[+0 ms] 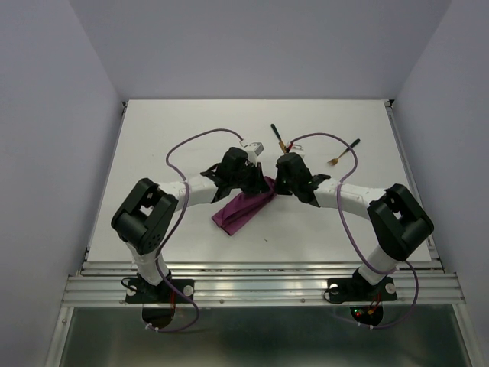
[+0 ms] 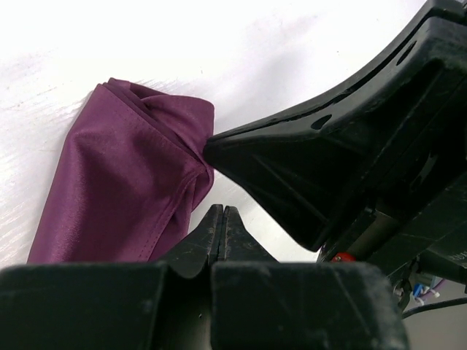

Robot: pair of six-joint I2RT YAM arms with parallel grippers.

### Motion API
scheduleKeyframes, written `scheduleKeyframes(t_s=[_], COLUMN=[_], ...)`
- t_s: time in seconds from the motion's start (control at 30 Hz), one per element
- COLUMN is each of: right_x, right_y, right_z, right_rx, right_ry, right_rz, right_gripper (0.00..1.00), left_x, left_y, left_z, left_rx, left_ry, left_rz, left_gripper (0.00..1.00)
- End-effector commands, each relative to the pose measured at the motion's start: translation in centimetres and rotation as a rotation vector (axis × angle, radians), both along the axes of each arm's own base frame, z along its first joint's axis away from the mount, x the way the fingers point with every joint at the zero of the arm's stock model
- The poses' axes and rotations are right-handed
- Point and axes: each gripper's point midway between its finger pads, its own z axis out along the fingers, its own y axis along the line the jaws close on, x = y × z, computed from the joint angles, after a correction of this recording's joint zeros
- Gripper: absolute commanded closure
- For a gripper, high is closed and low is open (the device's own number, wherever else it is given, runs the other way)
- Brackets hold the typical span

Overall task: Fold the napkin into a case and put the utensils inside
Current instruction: Stuff the top corner of the smaller-rectangle-folded napkin into the folded napkin.

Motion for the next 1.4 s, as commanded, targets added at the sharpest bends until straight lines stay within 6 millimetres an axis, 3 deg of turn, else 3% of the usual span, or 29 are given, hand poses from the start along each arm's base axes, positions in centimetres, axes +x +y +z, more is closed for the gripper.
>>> scheduleKeyframes(t_s=[0.0, 0.4, 0.63, 1.07, 1.17, 1.33, 1.37], right_x=[1.1, 1.4, 1.6, 1.5, 1.5, 1.5, 1.6], right_y=[-1.3, -0.7, -0.1, 0.1, 0.1, 0.0, -0.1], right_z=[1.8, 1.3, 1.0, -0.9, -1.2, -1.0, -0.9], right_rx=[-0.031, -0.044, -0.042, -0.063, -0.070, -0.071, -0.073], right_ry=[-0.052, -0.018, -0.009, 0.030, 0.036, 0.030, 0.026], right_rz=[-0.050, -0.008, 0.013, 0.031, 0.031, 0.024, 0.020], right_gripper=[0.91, 0.73, 0.72, 0.72, 0.73, 0.92, 0.99], left_x=[0.8, 2.6, 2.9, 2.7, 2.8, 2.7, 2.8], left_y=[-0.5, -2.1, -2.3, -2.4, -2.4, -2.4, -2.4], left_z=[1.1, -0.8, -2.6, -3.5, -3.4, -3.6, -3.5], left_rx=[-0.011, -0.008, 0.010, 0.013, 0.010, 0.010, 0.007], left_ry=[-0.031, 0.002, 0.034, 0.052, 0.052, 0.057, 0.055], left_rz=[-0.011, -0.015, -0.008, -0.013, -0.012, -0.011, -0.013], left_gripper=[1.00, 1.00, 1.00, 1.00, 1.00, 1.00, 1.00])
